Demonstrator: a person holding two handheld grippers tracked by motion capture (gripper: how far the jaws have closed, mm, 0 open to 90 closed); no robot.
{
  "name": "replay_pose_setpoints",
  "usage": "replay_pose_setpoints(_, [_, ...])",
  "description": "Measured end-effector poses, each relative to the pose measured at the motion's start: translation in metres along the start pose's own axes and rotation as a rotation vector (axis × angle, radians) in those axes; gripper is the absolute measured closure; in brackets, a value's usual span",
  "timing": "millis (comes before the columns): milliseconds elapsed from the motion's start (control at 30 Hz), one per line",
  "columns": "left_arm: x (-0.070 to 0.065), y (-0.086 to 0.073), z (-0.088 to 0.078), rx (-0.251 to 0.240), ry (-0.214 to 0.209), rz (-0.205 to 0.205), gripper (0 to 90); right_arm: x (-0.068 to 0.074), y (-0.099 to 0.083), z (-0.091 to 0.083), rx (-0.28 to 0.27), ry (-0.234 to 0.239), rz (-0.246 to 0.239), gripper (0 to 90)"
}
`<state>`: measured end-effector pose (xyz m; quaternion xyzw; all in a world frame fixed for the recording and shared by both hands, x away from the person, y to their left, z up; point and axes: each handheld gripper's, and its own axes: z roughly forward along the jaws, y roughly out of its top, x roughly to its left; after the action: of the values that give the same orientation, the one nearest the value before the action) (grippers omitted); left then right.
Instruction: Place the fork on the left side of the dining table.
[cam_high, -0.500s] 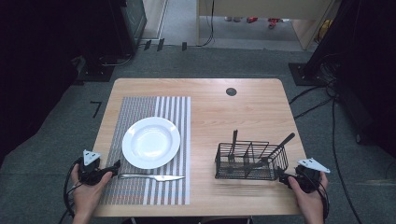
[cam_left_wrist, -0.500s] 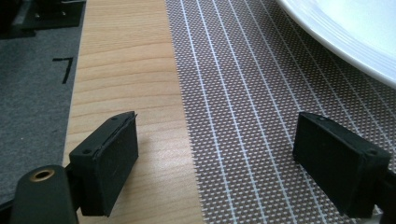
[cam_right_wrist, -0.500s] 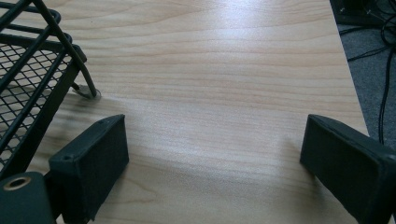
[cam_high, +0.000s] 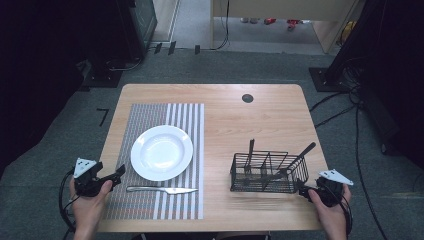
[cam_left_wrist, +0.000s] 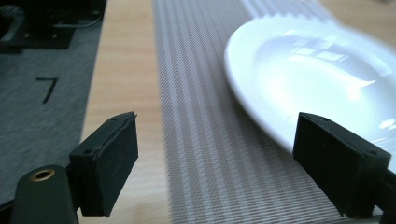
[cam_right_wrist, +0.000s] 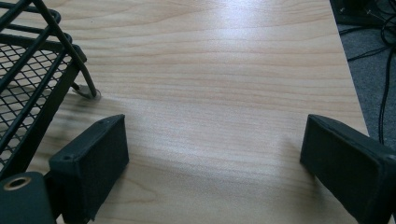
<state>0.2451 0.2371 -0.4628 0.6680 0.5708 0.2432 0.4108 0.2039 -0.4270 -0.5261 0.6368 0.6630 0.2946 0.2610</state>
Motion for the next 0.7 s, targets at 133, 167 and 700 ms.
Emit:
replay_pose_setpoints(133, [-0.015,0.01,-0.007,-0.027,-0.028,0.019,14.6,0.0,0.0,0.0,0.0,0.0,0.0,7.3])
replay_pose_setpoints(167, [-0.027,0.018,-0.01,-0.041,-0.063,0.034,14.7,0.0,0.0,0.0,0.0,0.0,0.001,7.3])
replay_pose_setpoints(700, [-0.111,0.051,0.007,-0.053,-0.257,0.085,14.7,0.0,0.0,0.0,0.0,0.0,0.001,7.3])
